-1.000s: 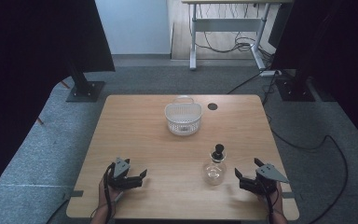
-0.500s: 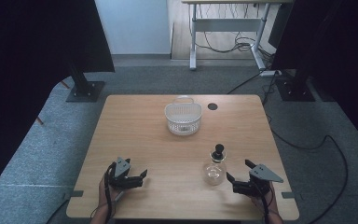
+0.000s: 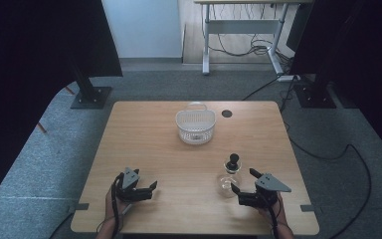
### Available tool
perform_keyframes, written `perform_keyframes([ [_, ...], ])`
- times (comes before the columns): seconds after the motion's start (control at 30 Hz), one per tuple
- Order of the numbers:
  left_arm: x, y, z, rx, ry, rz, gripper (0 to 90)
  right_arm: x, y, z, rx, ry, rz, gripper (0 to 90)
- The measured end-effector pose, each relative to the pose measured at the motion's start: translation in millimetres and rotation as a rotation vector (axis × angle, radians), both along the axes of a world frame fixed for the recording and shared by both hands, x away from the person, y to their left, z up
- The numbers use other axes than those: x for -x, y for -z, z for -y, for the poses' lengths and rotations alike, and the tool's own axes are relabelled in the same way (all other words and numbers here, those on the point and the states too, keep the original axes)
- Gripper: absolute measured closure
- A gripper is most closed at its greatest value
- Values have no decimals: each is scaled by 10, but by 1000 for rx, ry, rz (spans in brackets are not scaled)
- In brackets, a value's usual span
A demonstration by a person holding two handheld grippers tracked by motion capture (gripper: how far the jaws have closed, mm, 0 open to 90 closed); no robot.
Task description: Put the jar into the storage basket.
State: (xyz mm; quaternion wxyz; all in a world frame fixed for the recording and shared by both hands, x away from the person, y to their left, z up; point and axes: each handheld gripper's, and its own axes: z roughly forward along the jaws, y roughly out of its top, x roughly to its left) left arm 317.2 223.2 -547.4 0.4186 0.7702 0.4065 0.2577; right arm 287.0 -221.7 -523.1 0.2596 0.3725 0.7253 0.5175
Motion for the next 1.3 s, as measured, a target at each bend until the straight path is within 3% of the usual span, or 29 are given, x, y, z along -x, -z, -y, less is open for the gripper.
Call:
perform_keyframes([
  [0.5, 0, 0, -7, -3, -7, 2, 114, -81, -83, -151, 6, -14, 29, 151],
  [0.93, -8, 1, -7, -8, -3, -1, 114, -212, -49, -248, 11, 1, 30, 208],
  [1.1, -16, 1, -14, -9, -3, -2, 113, -263, -53, -289, 2, -9, 40, 296],
  [1.23, -20, 1, -22, -5, -6, -2, 114, -317, -46, -348, 12, -38, 45, 498],
  [1.3, -22, 1, -25, -7, -7, -2, 114, -324, -41, -360, 22, -33, 44, 504],
])
